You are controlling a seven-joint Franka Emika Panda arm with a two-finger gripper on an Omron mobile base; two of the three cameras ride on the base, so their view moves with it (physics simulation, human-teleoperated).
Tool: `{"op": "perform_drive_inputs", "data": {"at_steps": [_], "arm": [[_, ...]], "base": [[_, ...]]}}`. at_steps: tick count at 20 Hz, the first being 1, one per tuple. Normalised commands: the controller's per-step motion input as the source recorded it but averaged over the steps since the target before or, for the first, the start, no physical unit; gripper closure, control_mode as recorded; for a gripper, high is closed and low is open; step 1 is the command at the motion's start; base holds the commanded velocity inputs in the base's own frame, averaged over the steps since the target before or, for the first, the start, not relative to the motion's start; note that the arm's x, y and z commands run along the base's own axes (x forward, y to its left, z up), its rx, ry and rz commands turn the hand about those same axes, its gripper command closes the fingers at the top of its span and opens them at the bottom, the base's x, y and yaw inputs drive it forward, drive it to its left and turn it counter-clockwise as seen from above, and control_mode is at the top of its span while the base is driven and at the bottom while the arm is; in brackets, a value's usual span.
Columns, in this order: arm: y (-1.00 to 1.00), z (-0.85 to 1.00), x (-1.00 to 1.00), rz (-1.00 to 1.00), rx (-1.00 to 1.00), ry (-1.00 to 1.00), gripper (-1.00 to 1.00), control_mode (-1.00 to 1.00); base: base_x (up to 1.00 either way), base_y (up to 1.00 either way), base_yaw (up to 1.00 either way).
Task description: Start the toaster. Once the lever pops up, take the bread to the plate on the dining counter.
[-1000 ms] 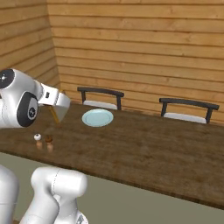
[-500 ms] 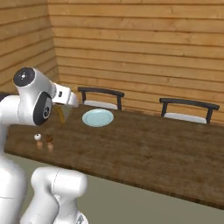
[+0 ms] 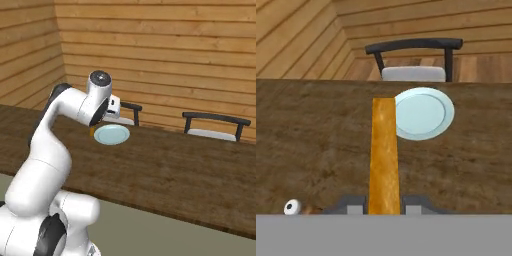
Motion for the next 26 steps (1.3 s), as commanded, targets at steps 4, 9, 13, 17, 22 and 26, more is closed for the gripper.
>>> {"op": "perform_drive_inputs", "data": {"at_steps": [4,9,13,17,22,26], "arm": [[0.08,-0.59,1.00,0.14,0.03,0.10,1.00,-1.00],[0.00,-0.43,1.00,0.16,0.11,0.07,1.00,-1.00],[0.19,-0.57,0.65,0.13,0.02,-0.05,1.00,-1.00],[0.19,-0.27,0.83,0.07,0.00,0.00,1.00,-1.00],[0.39,-0.49,0.53,0.01,-0.03,0.01,1.00,-1.00],[0.14,-0.51,0.33,0.00,-0.01,0.05,1.00,-1.00]], "base": [[0.00,0.00,0.00],[0.00,0.00,0.00],[0.00,0.00,0.00],[0.00,0.00,0.00],[0.00,0.00,0.00],[0.00,0.00,0.00]]}}
